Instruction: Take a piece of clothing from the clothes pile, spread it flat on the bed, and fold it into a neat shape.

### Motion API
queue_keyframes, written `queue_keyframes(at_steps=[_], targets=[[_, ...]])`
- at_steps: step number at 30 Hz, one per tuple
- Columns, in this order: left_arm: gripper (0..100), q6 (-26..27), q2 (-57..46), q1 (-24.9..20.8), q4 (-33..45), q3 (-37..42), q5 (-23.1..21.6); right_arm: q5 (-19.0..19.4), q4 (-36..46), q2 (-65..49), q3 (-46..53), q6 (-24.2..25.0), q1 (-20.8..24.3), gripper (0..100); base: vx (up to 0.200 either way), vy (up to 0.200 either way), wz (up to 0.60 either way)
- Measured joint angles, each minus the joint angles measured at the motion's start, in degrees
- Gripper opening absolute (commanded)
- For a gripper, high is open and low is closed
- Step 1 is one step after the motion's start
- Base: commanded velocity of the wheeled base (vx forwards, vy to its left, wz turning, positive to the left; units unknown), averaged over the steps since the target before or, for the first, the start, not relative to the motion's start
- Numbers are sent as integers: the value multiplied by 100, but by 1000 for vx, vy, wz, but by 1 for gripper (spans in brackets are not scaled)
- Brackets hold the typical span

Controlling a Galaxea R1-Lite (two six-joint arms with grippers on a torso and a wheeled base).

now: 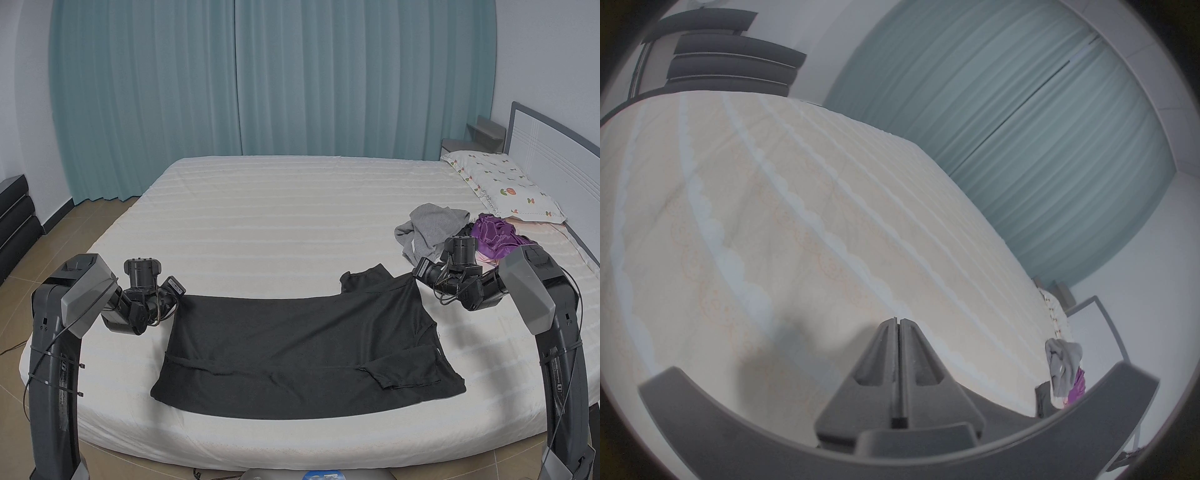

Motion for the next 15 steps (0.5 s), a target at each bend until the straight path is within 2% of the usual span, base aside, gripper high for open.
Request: queue_keyframes(at_steps=[9, 15], targets=[[0, -169, -184, 93, -508, 400, 17, -63, -256, 87, -72, 11, 17, 0, 0, 0, 0], [0, -189, -289, 145, -541, 566, 22, -74, -406, 138, -121, -1, 39, 0, 0, 0, 0]])
